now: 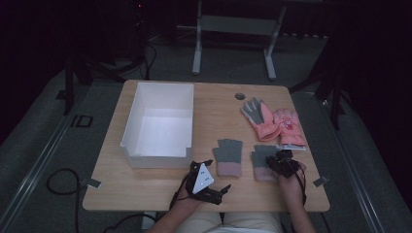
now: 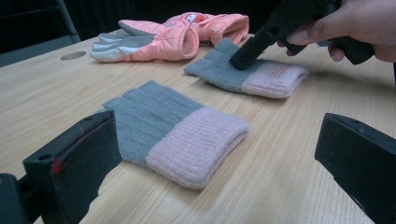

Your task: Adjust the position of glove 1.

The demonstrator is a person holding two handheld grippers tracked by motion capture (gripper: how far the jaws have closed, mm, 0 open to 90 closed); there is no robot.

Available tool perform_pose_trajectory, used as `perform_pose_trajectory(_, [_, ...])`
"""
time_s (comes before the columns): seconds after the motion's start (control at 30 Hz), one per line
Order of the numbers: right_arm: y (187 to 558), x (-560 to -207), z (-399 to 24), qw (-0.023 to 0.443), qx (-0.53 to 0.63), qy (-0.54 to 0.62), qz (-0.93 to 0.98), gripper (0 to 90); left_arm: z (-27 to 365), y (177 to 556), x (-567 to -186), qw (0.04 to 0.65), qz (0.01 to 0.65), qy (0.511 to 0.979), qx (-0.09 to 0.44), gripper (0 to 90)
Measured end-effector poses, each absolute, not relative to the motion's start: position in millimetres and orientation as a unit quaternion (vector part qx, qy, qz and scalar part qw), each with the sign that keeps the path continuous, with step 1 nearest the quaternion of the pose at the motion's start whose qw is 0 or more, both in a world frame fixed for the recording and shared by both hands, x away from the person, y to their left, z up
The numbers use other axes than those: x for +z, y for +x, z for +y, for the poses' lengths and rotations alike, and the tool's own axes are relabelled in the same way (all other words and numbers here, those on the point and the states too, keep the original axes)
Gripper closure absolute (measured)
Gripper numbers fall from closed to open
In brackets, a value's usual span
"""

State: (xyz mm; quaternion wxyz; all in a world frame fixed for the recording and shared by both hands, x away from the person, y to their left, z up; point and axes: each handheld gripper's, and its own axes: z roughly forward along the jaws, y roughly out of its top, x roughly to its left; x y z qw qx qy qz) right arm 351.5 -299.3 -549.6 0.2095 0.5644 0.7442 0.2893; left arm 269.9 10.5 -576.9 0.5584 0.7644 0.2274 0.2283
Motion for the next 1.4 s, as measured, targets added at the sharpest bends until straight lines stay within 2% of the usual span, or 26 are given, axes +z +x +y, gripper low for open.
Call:
perform_pose_trajectory(0.1, [352, -549, -300, 0.209, 0.287, 0.562, 0.747, 76.6, 11, 270, -577, 0.559, 0.228, 0.764, 0.227, 0.0])
perform_pose_trajectory(0.27, [354, -541, -306, 0.194, 0.293, 0.546, 0.761, 69.3, 11, 270, -577, 0.561, 0.229, 0.763, 0.227, 0.0])
perform_pose_trajectory(0.7, [359, -517, -320, 0.175, 0.251, 0.382, 0.872, 62.2, 11, 271, -577, 0.562, 0.23, 0.763, 0.223, 0.0])
perform_pose_trajectory(0.87, [363, -513, -313, 0.179, 0.222, 0.352, 0.892, 61.2, 11, 271, -577, 0.562, 0.231, 0.762, 0.224, 0.0])
perform_pose_trajectory(1.13, [369, -523, -310, 0.149, 0.243, 0.374, 0.883, 61.8, 11, 271, -577, 0.561, 0.228, 0.764, 0.224, 0.0])
perform_pose_trajectory(1.33, [371, -538, -315, 0.126, 0.257, 0.407, 0.867, 65.5, 11, 271, -577, 0.561, 0.228, 0.764, 0.223, 0.0])
perform_pose_trajectory(1.4, [370, -539, -314, 0.133, 0.259, 0.406, 0.866, 68.3, 11, 270, -577, 0.56, 0.227, 0.765, 0.224, 0.0])
